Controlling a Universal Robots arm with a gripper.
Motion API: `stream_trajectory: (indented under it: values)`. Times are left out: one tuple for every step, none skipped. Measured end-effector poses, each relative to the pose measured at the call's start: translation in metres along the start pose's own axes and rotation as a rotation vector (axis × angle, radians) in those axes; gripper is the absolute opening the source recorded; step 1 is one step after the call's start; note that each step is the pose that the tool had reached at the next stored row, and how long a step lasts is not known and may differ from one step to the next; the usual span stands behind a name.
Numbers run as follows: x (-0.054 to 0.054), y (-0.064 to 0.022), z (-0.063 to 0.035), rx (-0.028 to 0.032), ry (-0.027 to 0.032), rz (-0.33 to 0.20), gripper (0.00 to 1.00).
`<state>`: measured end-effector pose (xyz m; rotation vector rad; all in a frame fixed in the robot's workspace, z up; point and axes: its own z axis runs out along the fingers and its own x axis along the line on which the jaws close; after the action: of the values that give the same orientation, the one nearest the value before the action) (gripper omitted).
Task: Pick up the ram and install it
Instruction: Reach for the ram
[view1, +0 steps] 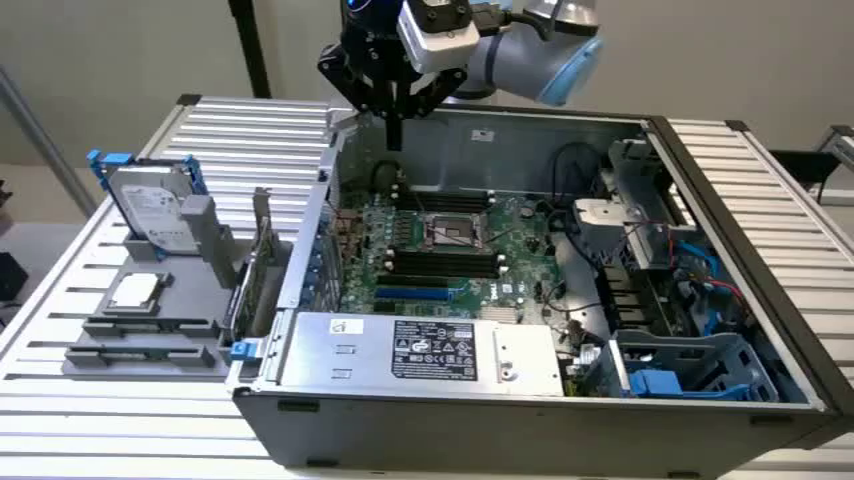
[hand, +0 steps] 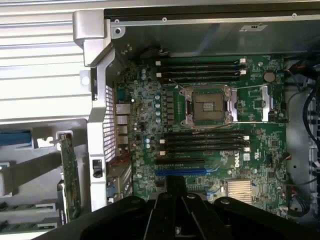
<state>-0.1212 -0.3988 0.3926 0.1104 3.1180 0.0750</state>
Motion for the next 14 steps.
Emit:
stream_trajectory:
  values:
    - [0.0, 0.0, 0.0, 0.0, 0.0001, 0.0, 0.11]
    - [0.0, 0.0, 0.0, 0.0, 0.0001, 0.0, 0.11]
    - [0.0, 0.0, 0.0, 0.0, 0.0, 0.0, 0.11]
    - [0.0, 0.0, 0.0, 0.0001, 0.0001, 0.0, 0.11]
    - [0.0, 0.0, 0.0, 0.0, 0.0, 0.0, 0.11]
    - [0.0, 0.0, 0.0, 0.0, 0.0, 0.0, 0.11]
    - [0.0, 0.0, 0.0, 0.0, 0.0, 0.0, 0.11]
    - [0.0, 0.0, 0.0, 0.0, 0.0, 0.0, 0.11]
    - [0.0, 0.0, 0.0, 0.0, 0.0001, 0.0, 0.11]
    - [0.0, 0.0, 0.0, 0.0, 0.0001, 0.0, 0.11]
    - [0.0, 0.0, 0.0, 0.0, 0.0, 0.0, 0.11]
    - [0.0, 0.0, 0.0, 0.0, 0.0001, 0.0, 0.11]
    - [0.0001, 0.0, 0.0, -0.0001, 0.0, 0.0, 0.11]
    - [0.0007, -0.0006, 0.0, 0.0, 0.0, 0.0, 0.11]
